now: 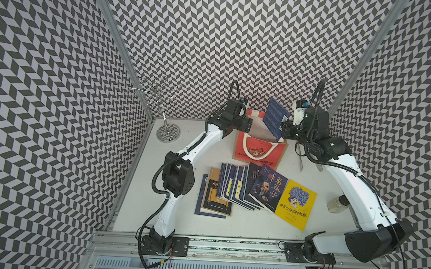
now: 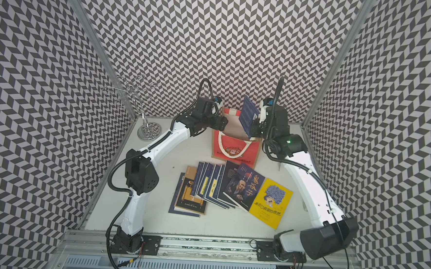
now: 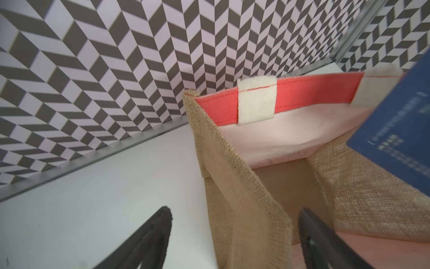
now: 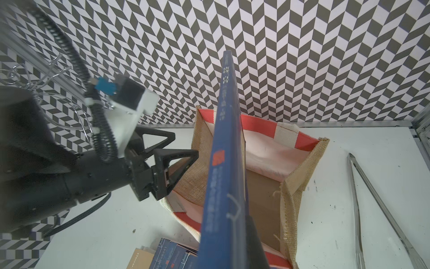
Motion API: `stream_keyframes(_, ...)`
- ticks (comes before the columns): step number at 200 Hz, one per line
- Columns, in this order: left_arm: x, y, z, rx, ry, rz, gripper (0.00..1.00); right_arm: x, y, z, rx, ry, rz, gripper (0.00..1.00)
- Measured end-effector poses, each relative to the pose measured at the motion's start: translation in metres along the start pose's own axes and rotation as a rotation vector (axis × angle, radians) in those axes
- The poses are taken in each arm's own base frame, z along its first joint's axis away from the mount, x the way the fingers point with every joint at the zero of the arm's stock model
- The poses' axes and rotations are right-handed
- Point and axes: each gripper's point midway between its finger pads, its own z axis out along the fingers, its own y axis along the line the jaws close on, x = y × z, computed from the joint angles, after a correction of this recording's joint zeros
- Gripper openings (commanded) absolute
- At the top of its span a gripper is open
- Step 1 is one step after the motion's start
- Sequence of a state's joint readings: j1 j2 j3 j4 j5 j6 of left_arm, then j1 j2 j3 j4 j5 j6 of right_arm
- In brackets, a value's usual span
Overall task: Put the books into the canvas bag
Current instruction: Pick up the canvas bag from the center of the board.
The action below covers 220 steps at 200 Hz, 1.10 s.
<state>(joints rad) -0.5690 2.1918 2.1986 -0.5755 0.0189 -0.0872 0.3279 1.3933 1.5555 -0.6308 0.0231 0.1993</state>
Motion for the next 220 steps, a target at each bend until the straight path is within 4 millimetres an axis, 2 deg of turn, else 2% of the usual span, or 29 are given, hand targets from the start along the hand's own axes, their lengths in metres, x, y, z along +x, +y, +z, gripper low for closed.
stream_keyframes(17,-0.003,-0.001,0.004,-0.011,0.006,0.006,0.62,0.002,0.001,0.000,0.004,0.005,-0.006,0.00)
stream_keyframes(43,0.002,0.004,0.004,-0.062,0.030,0.012,0.31,0.007,0.002,0.001,0.007,0.026,-0.018,0.00)
stream_keyframes(79,0.011,0.020,0.002,-0.159,0.052,0.022,0.01,0.019,0.010,0.012,-0.012,0.067,-0.038,0.00)
stream_keyframes(106,0.019,0.037,-0.012,-0.243,0.066,0.022,0.00,0.035,0.020,0.026,-0.040,0.126,-0.063,0.00)
stream_keyframes(131,0.026,0.055,-0.044,-0.341,0.071,0.019,0.00,0.041,0.031,0.041,-0.083,0.169,-0.074,0.00)
stream_keyframes(153,0.025,0.067,-0.077,-0.406,0.040,0.001,0.00,0.034,0.047,0.057,-0.135,0.194,-0.083,0.00)
stream_keyframes(183,0.012,0.077,-0.120,-0.471,-0.041,-0.018,0.00,0.019,0.072,0.086,-0.185,0.235,-0.110,0.00)
stream_keyframes(206,0.005,0.082,-0.138,-0.501,-0.090,-0.028,0.00,0.003,0.087,0.106,-0.218,0.253,-0.114,0.00)
stream_keyframes(220,0.004,0.085,-0.142,-0.519,-0.110,-0.033,0.00,0.004,0.093,0.109,-0.240,0.267,-0.112,0.00)
